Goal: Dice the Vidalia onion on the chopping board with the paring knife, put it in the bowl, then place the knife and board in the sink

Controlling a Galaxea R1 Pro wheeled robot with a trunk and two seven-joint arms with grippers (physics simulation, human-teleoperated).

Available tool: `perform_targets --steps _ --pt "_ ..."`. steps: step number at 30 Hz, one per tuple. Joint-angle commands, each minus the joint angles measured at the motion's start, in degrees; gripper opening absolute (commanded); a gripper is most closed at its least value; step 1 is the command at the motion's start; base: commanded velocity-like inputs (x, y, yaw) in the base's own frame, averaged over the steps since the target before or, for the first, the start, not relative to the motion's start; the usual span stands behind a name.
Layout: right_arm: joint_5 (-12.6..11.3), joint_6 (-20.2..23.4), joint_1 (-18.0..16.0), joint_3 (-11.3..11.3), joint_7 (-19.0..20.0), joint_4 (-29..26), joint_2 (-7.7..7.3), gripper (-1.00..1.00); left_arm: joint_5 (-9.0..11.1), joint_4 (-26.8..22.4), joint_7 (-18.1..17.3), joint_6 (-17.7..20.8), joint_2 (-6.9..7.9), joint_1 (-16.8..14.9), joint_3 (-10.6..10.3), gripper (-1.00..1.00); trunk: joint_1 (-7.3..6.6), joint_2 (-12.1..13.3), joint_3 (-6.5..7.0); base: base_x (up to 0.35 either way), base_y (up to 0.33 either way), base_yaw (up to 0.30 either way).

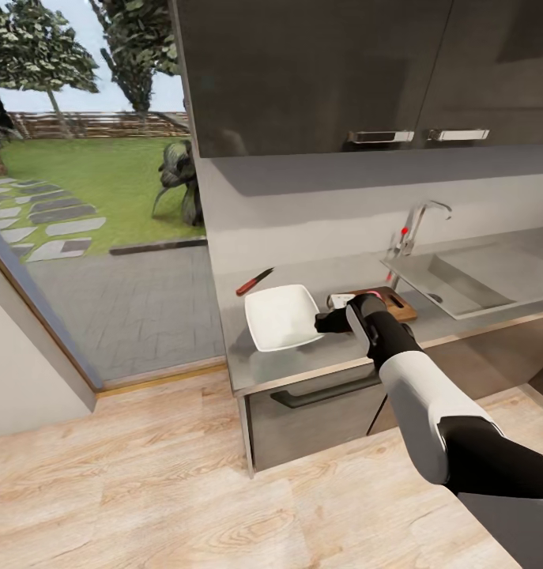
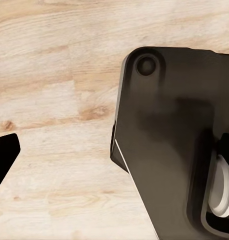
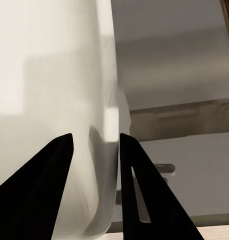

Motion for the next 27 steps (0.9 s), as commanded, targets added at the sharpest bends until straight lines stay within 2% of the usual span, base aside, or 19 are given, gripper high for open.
perform_targets --steps 1,16,27 --pt "0.48 0.22 -0.05 -0.16 0.44 -0.07 0.05 -1.00 0.33 -0.12 0.01 -0.07 -0.01 0.02 -0.08 1.00 0.04 -0.11 -0.10 0.005 0.000 0.000" --pt "0.63 0.36 -0.05 -0.01 0.36 -0.06 0.14 -1.00 0.33 -0.15 0.01 -0.07 -0.01 0.05 -0.10 1.00 0.04 -0.11 -0.10 0.129 0.090 0.000" --pt "0.70 0.34 -0.05 -0.03 0.29 -0.04 0.10 -1.00 0.33 -0.15 0.01 -0.07 -0.01 0.04 -0.09 1.00 0.04 -0.11 -0.10 0.021 0.012 0.000"
